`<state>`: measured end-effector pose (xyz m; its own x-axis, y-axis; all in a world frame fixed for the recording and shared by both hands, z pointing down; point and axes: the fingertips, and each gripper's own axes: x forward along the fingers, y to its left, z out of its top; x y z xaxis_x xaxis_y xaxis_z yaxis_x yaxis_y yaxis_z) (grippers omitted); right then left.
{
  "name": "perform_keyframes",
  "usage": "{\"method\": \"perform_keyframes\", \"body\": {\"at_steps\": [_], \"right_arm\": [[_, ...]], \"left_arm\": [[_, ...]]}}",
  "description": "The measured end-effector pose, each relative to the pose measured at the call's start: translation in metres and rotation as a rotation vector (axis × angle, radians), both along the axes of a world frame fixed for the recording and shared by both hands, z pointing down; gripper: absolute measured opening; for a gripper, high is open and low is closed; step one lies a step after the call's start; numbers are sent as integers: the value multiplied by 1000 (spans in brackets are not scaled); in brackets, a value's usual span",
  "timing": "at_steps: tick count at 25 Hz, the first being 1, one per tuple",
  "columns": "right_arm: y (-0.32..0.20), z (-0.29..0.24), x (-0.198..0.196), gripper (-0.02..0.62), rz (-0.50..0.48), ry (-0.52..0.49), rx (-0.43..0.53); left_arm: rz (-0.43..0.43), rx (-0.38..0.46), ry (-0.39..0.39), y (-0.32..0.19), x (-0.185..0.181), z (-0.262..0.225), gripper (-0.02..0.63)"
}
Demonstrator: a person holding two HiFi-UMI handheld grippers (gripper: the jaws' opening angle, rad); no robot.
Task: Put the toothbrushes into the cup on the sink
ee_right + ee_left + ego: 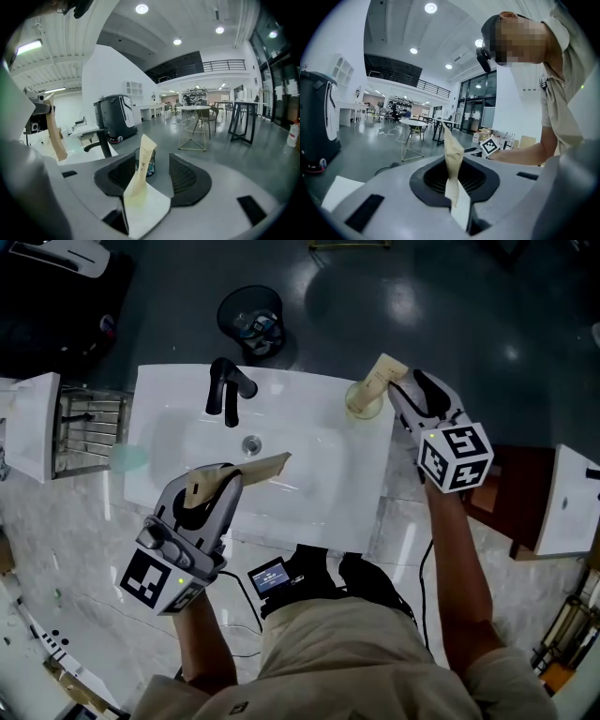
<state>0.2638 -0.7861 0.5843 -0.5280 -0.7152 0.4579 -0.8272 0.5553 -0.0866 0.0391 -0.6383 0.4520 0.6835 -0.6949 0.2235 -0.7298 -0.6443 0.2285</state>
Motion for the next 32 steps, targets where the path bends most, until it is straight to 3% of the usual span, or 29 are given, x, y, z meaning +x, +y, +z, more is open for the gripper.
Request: {"method": "perform_keyframes", "body": {"at_steps": [7, 12, 13, 19, 26, 32], "right_arm": [[59, -72, 27, 200, 0, -65, 106], [132, -132, 30, 35, -125, -119, 175], [147, -143, 32, 29, -149, -125, 188], [213, -183, 65, 15, -192, -127, 232], [248, -211, 119, 14, -190, -139, 260], [274, -197, 102, 14, -239, -163, 247]], "left_arm": [[-10, 70, -32, 34, 24, -37, 40], [-19, 120, -48, 72, 47, -77, 40], [-21, 130, -53, 80, 53, -84, 40], [-22, 174, -86, 125, 91, -115, 38], [-22, 206, -146, 155, 140, -137, 38], [-65, 207, -146, 194, 133, -138, 38]]}}
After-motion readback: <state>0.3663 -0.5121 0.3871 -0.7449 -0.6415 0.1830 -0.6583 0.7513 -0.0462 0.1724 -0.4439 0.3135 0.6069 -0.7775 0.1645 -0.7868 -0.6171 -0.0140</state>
